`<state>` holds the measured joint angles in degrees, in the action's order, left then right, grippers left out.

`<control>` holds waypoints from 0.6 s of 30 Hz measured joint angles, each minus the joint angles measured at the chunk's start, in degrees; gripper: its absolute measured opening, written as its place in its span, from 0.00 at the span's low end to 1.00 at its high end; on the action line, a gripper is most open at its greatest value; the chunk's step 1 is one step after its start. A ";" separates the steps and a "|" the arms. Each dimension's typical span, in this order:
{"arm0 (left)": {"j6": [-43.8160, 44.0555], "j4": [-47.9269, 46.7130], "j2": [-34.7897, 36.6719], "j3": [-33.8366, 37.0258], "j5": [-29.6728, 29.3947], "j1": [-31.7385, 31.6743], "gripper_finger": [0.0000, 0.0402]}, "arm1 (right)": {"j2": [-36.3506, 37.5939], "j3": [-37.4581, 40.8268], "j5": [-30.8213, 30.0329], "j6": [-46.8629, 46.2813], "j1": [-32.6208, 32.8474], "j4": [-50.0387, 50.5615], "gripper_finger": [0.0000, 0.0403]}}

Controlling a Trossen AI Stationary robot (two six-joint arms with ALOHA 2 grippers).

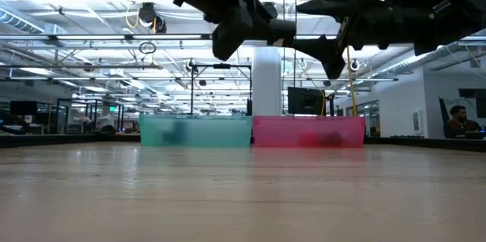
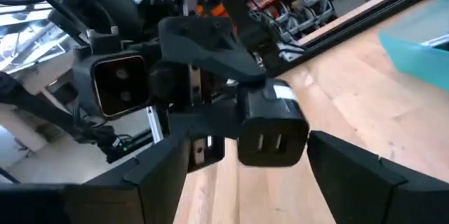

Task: Sort charging adapters and watches
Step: Put the black charging adapter in the red bin

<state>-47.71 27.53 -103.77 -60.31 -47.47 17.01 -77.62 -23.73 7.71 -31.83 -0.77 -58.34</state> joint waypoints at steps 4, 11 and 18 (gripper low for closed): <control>-0.10 3.20 0.00 0.00 2.72 -0.52 0.36 | 0.00 0.00 -0.08 0.02 0.15 -0.59 0.67; 0.26 4.37 -0.02 0.00 6.11 -1.71 0.35 | 0.00 0.00 -0.25 1.10 0.11 -0.87 0.63; 0.40 4.49 -0.02 -0.01 6.17 -1.74 0.36 | 0.00 0.00 -0.20 1.84 0.11 -1.05 0.48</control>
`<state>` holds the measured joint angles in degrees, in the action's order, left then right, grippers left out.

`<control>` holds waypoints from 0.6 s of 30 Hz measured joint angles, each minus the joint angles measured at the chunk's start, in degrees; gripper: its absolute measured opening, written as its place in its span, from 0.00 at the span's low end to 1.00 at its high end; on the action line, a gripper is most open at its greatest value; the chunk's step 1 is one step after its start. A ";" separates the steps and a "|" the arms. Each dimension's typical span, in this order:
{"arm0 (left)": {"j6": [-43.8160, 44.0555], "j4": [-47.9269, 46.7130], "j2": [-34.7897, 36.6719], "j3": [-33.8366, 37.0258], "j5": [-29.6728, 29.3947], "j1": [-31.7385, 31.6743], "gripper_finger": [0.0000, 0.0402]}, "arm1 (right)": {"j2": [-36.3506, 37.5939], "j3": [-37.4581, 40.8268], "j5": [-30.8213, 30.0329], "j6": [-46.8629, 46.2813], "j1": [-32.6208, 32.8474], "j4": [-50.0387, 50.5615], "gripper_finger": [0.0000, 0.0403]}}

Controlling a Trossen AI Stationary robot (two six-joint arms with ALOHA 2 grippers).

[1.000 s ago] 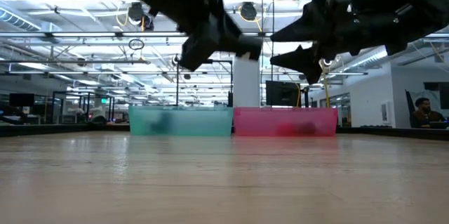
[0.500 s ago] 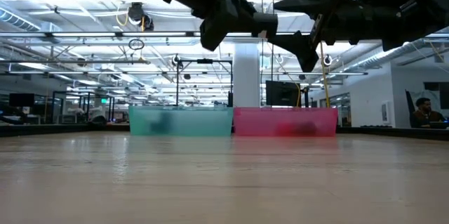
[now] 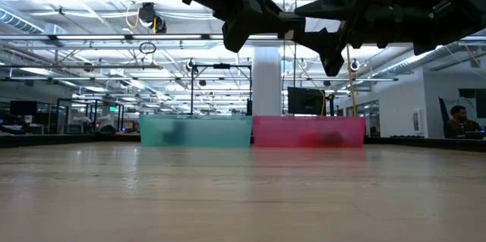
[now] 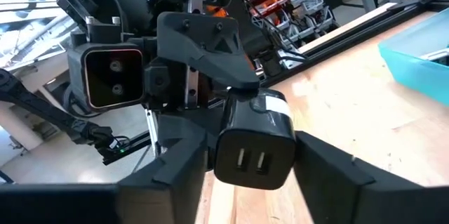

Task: Sort charging adapters and watches
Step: Put the black charging adapter in the red bin

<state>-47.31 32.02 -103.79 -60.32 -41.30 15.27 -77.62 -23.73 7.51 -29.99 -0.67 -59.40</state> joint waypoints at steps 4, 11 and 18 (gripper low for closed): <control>0.63 -0.24 0.00 0.01 -0.07 -0.03 0.35 | 0.00 0.00 0.00 0.18 0.00 0.07 0.37; 6.96 -0.37 0.00 0.01 0.14 -0.08 0.44 | 0.00 0.02 0.02 0.86 0.00 0.15 0.35; 11.49 -0.87 0.72 0.01 -10.92 3.59 0.54 | 0.04 0.01 0.04 3.14 -0.17 0.49 0.36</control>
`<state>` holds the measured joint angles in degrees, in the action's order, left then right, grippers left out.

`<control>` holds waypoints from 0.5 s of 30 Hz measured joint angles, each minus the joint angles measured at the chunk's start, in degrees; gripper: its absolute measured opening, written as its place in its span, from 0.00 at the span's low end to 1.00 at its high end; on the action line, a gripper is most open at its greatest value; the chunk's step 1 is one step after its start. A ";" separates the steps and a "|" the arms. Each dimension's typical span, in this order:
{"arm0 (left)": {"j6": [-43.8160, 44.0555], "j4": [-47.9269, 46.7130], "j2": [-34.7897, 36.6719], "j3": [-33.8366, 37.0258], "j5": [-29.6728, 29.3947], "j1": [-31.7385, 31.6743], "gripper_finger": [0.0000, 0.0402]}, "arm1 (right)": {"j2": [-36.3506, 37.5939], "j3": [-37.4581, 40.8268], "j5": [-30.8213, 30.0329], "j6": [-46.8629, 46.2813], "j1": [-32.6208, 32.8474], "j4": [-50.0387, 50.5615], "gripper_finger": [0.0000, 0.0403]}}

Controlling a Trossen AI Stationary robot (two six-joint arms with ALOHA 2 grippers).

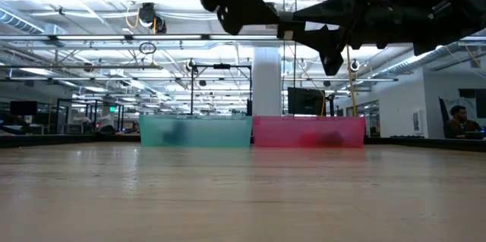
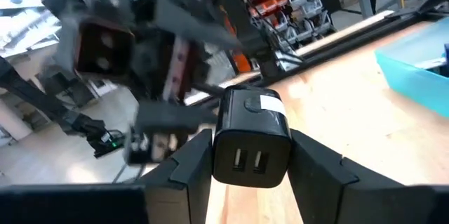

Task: Sort charging adapters and watches
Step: Put the black charging adapter in the red bin

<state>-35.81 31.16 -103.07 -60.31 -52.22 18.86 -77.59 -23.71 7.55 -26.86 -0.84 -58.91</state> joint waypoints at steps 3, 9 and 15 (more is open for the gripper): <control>-0.52 -1.33 2.24 0.60 -5.12 1.80 0.56 | 0.05 0.05 0.13 0.31 -0.73 1.68 0.36; 8.28 -9.97 11.96 7.57 9.26 2.06 0.56 | 0.05 0.05 0.02 0.21 -2.34 3.74 0.36; 21.67 -10.65 28.09 22.82 25.36 -3.72 0.57 | 0.07 0.05 0.04 0.18 -2.56 4.74 0.36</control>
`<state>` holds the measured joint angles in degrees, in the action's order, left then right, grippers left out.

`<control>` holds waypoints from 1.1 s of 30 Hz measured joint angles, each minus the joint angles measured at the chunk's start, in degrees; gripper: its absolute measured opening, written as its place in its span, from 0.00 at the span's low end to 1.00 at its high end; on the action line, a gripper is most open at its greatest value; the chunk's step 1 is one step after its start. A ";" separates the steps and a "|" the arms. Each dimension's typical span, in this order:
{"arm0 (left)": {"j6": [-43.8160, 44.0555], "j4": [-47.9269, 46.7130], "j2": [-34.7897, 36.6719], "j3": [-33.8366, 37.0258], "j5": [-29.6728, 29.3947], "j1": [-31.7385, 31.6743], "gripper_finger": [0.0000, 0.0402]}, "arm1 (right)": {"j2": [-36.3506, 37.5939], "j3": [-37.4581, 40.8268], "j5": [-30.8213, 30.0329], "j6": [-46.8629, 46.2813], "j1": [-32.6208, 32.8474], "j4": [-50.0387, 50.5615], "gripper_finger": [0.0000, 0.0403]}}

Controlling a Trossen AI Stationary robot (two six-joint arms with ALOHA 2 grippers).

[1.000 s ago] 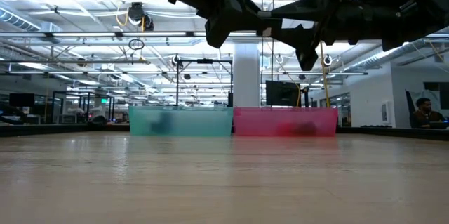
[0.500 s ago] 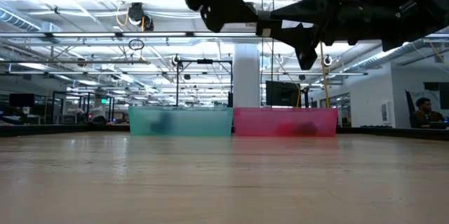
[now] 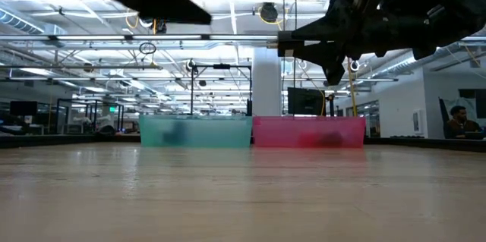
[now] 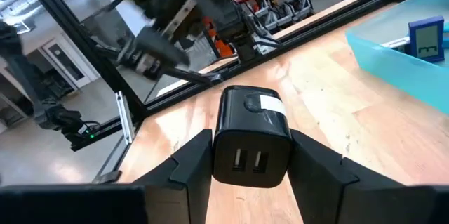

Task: Sort charging adapters and watches
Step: Put the black charging adapter in the red bin

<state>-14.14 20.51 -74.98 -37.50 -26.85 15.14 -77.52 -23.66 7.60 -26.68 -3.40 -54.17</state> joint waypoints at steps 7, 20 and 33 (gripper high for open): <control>14.19 7.36 19.57 17.51 4.55 -7.75 0.57 | 0.01 -0.02 -0.04 0.35 -0.02 -0.06 0.36; 22.80 8.36 49.09 35.05 11.78 -14.06 0.57 | 0.01 -0.02 -0.04 0.18 -1.04 0.94 0.36; 22.33 -14.26 66.98 35.04 21.47 -14.06 0.57 | 0.01 -0.02 -0.26 1.02 -3.17 4.31 0.36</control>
<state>8.19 6.25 -8.00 -2.46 -5.39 1.09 -77.52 -23.68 7.33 -25.65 -6.57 -49.86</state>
